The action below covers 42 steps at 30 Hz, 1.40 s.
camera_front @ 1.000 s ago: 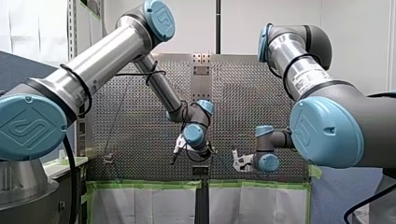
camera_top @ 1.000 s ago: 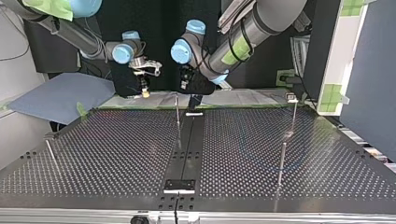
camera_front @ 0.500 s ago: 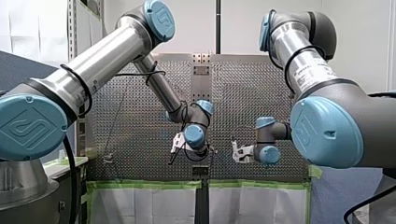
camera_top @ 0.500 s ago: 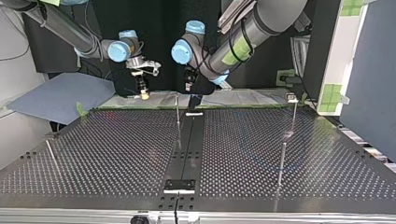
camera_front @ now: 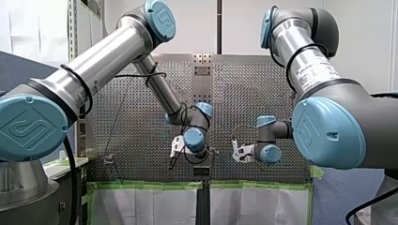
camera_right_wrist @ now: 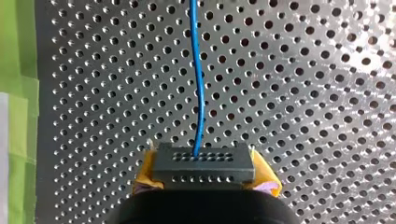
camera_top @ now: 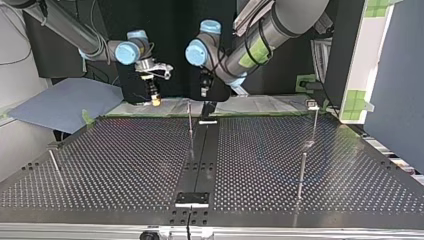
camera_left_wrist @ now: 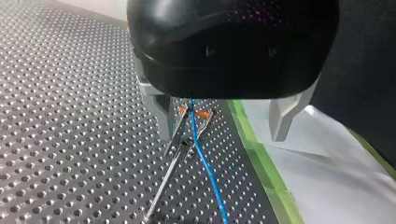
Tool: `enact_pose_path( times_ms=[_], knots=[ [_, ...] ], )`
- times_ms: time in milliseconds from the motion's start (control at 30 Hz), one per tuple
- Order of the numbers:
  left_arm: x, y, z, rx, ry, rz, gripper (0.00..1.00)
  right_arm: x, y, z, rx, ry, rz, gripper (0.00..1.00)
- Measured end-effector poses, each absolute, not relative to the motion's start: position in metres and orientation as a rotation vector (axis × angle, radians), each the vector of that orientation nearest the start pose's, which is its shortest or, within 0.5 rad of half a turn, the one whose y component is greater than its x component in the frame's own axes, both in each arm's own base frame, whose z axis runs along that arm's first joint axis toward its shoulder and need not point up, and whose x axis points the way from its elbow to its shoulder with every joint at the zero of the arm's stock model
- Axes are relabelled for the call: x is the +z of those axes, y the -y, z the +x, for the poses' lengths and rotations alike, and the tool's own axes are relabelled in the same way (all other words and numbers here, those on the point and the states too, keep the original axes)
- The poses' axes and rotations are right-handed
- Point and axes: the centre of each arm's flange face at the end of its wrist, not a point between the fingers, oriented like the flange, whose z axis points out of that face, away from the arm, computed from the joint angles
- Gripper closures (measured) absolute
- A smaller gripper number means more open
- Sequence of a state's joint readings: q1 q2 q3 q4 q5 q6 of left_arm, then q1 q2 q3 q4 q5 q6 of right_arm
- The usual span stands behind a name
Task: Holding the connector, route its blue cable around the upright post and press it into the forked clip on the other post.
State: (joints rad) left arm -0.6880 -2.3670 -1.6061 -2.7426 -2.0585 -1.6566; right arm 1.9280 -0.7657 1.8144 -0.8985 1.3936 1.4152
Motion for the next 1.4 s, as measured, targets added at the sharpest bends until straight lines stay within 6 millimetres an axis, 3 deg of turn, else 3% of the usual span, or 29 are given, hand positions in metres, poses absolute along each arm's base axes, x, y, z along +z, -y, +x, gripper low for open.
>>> enact_pose_path(
  times_ms=[367, 1400],
  knots=[
    [0.04, 0.45, 0.413, -0.052, -1.908, 0.206, 0.0, -0.003, 0.476, 0.35, 1.41, 0.842, 1.781, 1.0],
    [0.038, 0.447, 0.413, -0.069, -1.913, 0.173, 0.0, 0.001, 0.455, 0.358, 1.446, 0.835, 1.808, 1.0]
  ],
)
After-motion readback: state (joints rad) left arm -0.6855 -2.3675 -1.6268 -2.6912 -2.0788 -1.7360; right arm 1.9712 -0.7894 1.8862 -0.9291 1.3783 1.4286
